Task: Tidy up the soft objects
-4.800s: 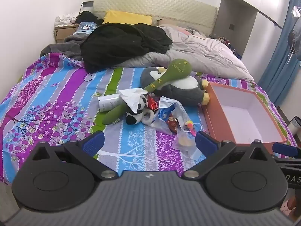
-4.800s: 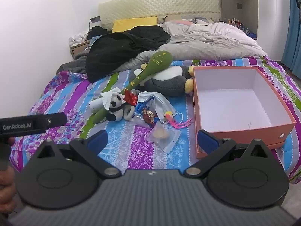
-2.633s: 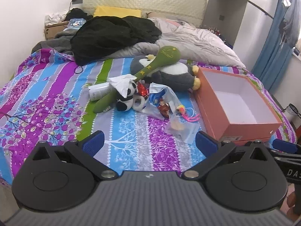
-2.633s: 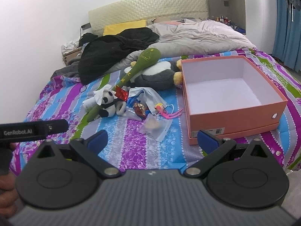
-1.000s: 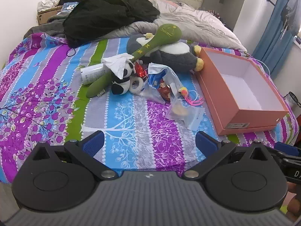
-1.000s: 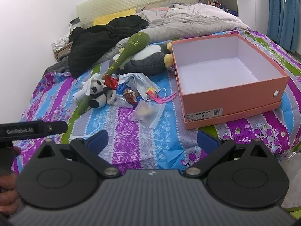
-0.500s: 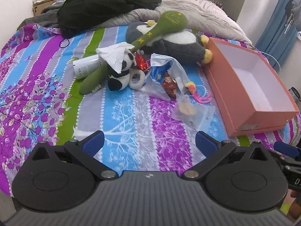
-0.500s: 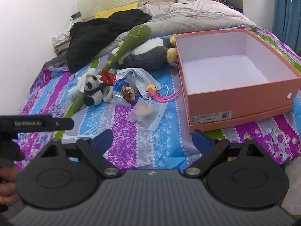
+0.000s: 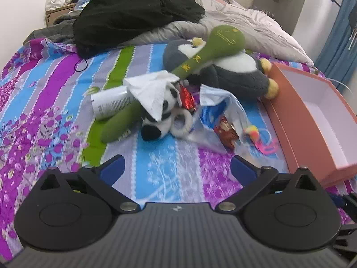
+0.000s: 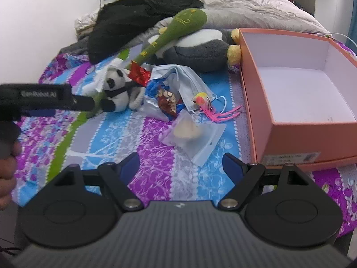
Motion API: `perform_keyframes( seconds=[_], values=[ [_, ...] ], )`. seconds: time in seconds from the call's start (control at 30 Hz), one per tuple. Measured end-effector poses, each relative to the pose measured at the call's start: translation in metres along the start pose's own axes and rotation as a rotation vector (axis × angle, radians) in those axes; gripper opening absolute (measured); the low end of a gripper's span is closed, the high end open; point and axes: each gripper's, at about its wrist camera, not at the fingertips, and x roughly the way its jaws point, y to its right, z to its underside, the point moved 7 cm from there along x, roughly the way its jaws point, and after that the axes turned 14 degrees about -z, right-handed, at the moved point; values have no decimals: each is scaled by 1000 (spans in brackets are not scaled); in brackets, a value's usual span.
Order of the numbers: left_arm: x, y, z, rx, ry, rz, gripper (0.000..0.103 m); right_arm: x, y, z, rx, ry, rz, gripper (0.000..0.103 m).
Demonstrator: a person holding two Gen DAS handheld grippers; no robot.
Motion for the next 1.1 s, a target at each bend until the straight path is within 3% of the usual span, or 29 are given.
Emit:
perform_keyframes(
  seconds=[0.4, 0.6, 0.73, 0.8, 0.93, 1.1],
  values=[
    [60, -20, -55, -70, 36, -39, 96, 68, 19, -14, -51, -73, 15, 82],
    [89, -29, -77, -125, 58, -15, 96, 99, 28, -14, -75, -112, 24, 82],
    [110, -30, -79, -139, 32, -6, 89, 114, 31, -10, -86, -142, 28, 80],
    [119, -30, -76, -151, 6, 13, 77, 120, 33, -8, -88, -159, 39, 79],
    [124, -31, -74, -188, -17, 60, 47, 125, 37, -4, -97, -172, 59, 68],
    [111, -33, -76, -198, 7, 64, 41, 117, 43, -8, -81, -155, 83, 31]
  ],
)
